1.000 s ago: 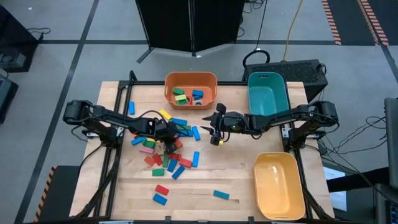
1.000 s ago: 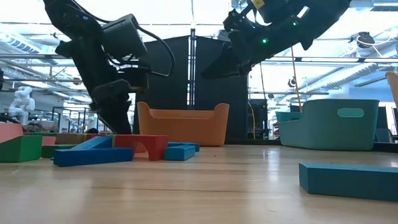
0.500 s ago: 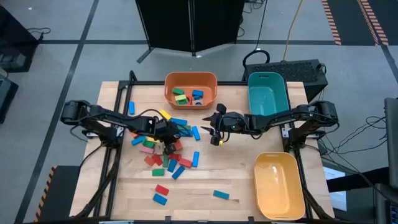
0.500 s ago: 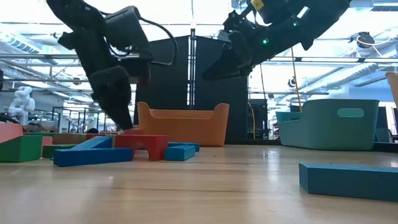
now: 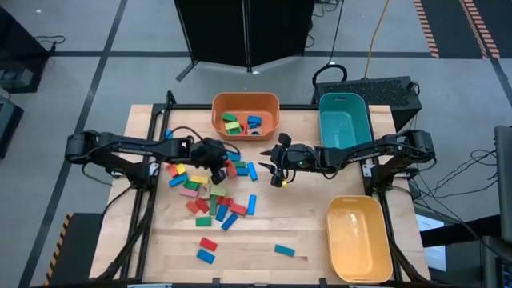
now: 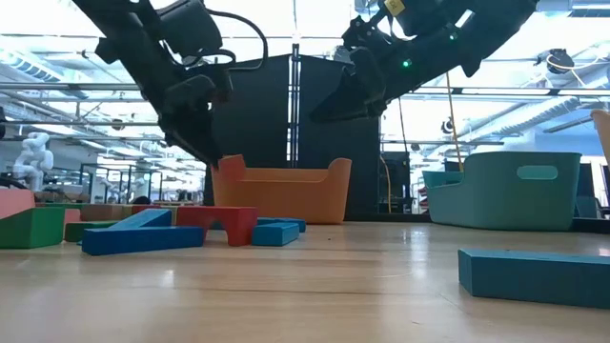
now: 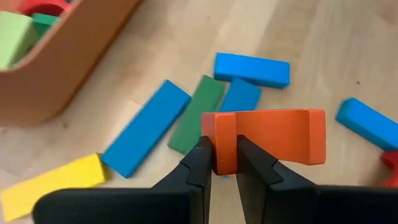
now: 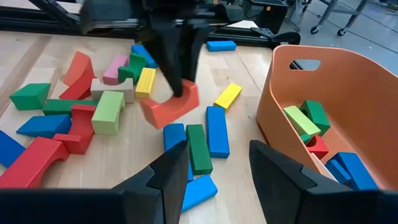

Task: Sort blocks by size
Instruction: Put the orange arch block into the orange bin

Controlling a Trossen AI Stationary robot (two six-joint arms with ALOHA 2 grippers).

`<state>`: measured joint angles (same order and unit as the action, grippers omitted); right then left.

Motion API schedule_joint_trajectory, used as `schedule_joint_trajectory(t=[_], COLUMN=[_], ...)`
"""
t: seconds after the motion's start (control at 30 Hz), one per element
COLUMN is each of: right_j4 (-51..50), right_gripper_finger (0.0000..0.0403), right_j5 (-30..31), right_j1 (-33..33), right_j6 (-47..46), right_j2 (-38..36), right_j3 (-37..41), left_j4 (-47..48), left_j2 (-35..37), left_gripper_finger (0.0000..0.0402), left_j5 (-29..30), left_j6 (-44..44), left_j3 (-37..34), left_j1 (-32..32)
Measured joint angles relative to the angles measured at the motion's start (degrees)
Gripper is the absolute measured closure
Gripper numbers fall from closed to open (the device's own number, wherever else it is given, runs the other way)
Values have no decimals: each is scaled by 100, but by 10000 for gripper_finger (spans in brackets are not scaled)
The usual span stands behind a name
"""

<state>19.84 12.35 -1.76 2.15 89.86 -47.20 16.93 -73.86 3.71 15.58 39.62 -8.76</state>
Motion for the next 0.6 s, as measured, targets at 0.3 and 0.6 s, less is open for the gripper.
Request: schedule_joint_trajectory(t=[0.3,0.6], right_j4=[0,0], right_gripper_finger=[245,245], right_j5=[-1,-1], right_j1=[0,0], right_j6=[4,22], right_j2=[0,0], right_j3=[0,0], left_j4=[-264,-288], left_j2=[48,48], left_gripper_finger=[352,352], left_j5=[1,4], left_j6=[-381,-1098], left_j3=[152,763], left_j1=[-433,-878])
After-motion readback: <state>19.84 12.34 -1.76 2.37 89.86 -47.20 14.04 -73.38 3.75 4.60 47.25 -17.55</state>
